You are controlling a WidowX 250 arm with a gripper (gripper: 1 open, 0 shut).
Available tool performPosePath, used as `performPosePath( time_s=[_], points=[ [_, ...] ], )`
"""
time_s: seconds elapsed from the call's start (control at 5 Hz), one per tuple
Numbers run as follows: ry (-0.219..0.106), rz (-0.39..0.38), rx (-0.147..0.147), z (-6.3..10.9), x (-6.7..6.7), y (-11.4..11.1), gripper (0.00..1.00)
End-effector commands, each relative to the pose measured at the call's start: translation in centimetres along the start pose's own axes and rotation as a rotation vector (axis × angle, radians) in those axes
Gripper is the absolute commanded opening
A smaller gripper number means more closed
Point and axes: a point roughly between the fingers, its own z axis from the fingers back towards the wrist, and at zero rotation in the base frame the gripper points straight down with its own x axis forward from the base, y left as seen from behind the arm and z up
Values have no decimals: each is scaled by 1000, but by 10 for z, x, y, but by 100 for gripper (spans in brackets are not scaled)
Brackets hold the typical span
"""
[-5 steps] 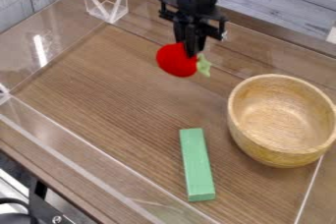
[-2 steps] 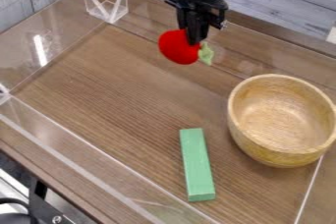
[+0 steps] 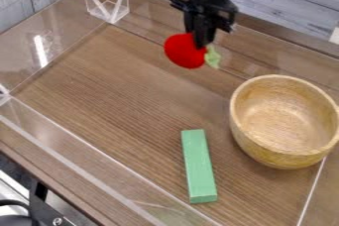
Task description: Move the red object to the left side of the table
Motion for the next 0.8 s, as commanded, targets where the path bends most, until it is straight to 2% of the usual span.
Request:
performPosePath(
  time_s=[0.0,0.2,0.6],
  points=[
    [-70,51,48,40,-5,41,0],
    [-58,97,62,37,-21,66,0],
    [-49,142,79,23,-39,99,0]
  ],
)
